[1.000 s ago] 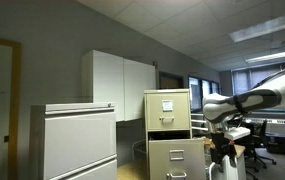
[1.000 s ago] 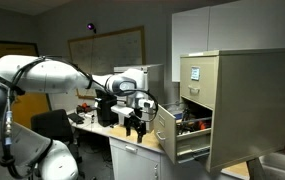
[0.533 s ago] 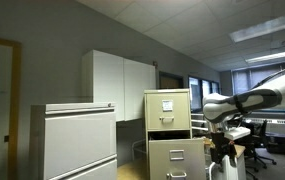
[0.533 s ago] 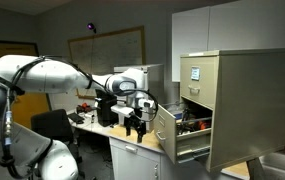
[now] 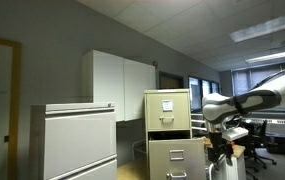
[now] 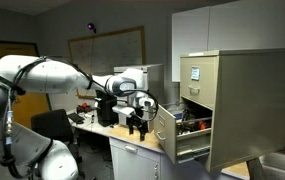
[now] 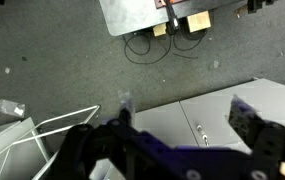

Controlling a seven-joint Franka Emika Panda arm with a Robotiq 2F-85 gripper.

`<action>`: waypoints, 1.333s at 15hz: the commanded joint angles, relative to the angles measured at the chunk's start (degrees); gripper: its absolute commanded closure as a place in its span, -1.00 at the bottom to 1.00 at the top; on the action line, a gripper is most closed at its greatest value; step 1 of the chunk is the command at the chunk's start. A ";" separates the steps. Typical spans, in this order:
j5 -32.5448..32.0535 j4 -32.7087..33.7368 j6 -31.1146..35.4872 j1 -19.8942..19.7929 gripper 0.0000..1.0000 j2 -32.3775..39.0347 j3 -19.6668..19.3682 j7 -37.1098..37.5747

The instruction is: Close the open drawer

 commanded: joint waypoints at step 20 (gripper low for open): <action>-64.20 -1.17 39.69 -1.24 1.00 23.03 28.35 43.73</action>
